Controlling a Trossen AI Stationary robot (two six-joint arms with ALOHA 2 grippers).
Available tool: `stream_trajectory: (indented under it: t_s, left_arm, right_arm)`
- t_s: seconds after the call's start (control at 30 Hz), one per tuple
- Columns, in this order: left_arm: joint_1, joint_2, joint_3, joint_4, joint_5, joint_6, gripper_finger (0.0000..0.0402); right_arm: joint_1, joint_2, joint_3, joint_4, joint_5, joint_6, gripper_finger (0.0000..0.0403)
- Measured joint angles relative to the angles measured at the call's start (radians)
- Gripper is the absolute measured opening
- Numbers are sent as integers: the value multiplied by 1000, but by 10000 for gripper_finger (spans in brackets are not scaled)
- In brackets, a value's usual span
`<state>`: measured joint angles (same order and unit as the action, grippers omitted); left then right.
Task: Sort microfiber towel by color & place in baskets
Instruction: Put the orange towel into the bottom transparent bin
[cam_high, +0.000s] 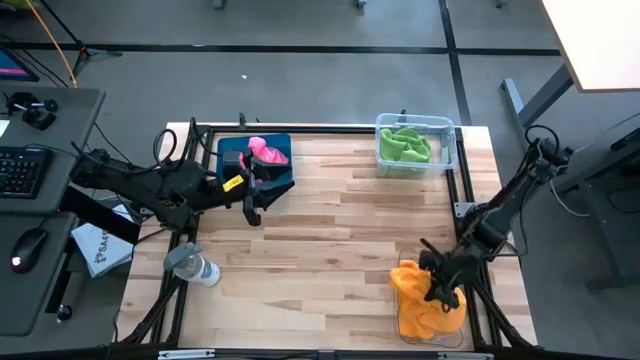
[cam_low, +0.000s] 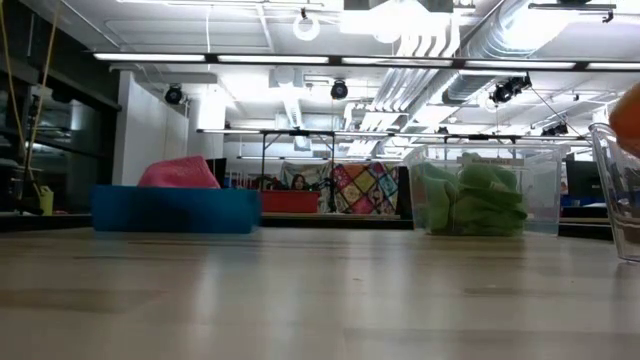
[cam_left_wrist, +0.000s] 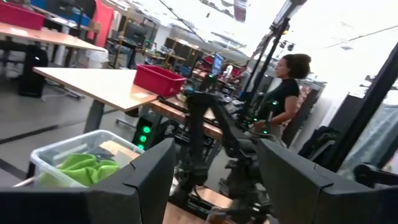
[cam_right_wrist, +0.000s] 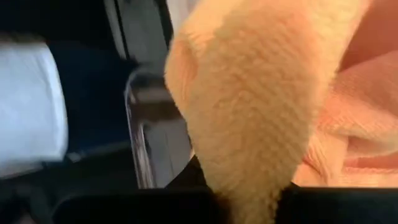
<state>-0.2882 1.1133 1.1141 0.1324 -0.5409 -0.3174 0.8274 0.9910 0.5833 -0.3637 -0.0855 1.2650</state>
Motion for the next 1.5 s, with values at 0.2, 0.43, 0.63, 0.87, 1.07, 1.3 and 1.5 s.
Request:
stream_trajectory:
  t_s: [0.2,0.43,0.63,0.87,1.07,1.3,1.5]
  left_arm:
    - [0,0,0,0,-30,14,216]
    - [0,0,0,-1,-33,15,216]
    - [0,0,0,-1,-33,40,216]
    - [0,0,0,-2,-33,42,216]
    - [0,0,0,-6,-53,42,216]
    - [0,0,0,-6,-55,42,216]
    - [0,-2,0,-7,-56,64,216]
  right_arm:
    - [-21,169,150,-268,-41,-311,0]
    - [-17,326,202,-313,-21,-475,0]
    - [4,360,202,-368,33,-466,0]
    - [-3,406,200,-363,141,-477,0]
    - [-22,521,201,-309,163,-429,0]
    - [-23,580,205,-265,184,-398,0]
    - [-23,547,251,-384,147,-391,11]
